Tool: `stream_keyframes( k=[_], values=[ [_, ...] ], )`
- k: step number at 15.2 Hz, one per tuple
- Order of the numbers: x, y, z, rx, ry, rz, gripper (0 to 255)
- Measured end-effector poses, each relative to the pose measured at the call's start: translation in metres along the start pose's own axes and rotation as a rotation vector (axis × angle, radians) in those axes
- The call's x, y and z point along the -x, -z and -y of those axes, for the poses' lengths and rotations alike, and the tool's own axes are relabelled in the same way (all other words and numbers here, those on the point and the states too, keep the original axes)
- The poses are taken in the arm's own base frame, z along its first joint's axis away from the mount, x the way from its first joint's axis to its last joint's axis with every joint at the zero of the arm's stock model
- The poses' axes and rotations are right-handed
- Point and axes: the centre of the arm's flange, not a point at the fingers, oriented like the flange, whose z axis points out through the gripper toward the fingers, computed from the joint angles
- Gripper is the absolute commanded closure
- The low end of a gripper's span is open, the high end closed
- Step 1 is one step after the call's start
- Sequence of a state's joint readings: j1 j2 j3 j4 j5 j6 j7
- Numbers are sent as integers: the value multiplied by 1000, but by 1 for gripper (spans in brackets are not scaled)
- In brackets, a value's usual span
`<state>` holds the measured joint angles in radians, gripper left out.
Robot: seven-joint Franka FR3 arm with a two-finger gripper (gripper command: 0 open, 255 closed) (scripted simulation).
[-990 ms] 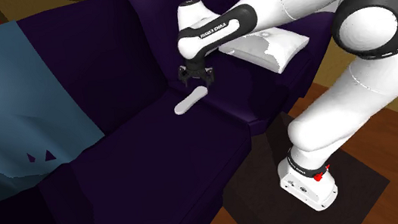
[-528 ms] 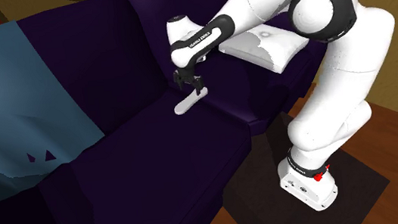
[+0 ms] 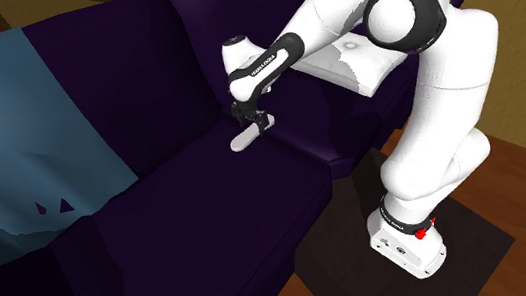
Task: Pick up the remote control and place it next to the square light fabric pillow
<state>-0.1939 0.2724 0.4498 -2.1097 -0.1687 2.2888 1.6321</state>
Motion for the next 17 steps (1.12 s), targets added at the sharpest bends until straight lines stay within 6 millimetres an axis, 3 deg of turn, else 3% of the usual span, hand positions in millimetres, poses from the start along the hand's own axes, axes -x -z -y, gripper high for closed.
stream_keyframes(
  k=[7,8,17],
  values=[
    [1,-8,1,0,0,0,0],
    [1,-8,1,0,0,0,255],
    [1,-8,1,0,0,0,255]
  ],
)
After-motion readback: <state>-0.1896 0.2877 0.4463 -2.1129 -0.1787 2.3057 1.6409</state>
